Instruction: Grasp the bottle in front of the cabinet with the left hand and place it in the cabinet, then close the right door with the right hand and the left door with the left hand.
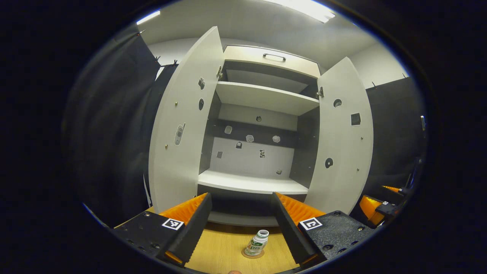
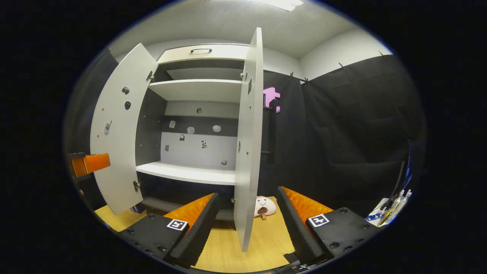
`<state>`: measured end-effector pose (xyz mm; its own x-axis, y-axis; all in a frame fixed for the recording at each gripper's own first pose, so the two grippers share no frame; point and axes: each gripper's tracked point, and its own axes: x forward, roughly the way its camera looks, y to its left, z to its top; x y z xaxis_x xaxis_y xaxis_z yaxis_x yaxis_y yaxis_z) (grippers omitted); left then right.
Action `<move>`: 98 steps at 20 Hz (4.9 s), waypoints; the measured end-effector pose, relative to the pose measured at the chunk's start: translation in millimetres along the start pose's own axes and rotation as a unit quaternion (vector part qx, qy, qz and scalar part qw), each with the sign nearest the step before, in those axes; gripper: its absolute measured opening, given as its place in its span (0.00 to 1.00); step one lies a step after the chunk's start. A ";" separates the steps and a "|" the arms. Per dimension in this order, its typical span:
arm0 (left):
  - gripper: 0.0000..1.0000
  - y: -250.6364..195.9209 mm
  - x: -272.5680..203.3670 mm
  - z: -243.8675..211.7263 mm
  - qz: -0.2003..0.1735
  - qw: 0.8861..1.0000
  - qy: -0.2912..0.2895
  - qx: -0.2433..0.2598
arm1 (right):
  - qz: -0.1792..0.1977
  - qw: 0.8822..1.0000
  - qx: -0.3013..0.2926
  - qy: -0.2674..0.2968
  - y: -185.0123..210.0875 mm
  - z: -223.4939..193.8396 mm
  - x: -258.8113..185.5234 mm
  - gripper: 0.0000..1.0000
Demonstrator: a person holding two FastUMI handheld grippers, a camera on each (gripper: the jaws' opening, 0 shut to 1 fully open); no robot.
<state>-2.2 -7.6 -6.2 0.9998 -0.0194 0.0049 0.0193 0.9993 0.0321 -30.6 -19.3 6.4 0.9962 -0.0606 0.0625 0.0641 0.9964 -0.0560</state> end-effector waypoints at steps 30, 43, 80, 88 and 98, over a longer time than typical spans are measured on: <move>0.96 -63.3 123.2 -299.9 -0.079 0.990 0.105 0.060 | -0.087 0.994 -0.025 0.064 -35.1 -42.4 3.8 0.99; 0.87 -60.2 126.7 -350.8 -0.092 0.979 0.166 0.070 | -0.092 0.993 -0.028 0.071 -37.2 -53.6 16.2 0.99; 0.77 -28.3 242.8 -6.0 -0.081 0.987 0.120 0.066 | -0.057 0.997 0.000 0.046 -49.7 -51.8 -33.5 0.99; 0.77 -21.3 307.1 -8.8 -0.060 0.986 0.138 0.071 | -0.084 0.995 0.010 0.052 -71.4 -55.1 -28.7 0.99; 0.78 -30.8 362.8 -36.4 -0.058 0.980 0.173 0.077 | -0.104 0.992 0.016 0.062 -80.6 -63.7 -10.7 0.99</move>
<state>360.1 -44.3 -41.7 0.9334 -0.0935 -0.3465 0.1583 0.9737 0.1638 -42.7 -102.8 -53.2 0.9611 -0.2708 -0.0547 0.2699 0.9626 -0.0240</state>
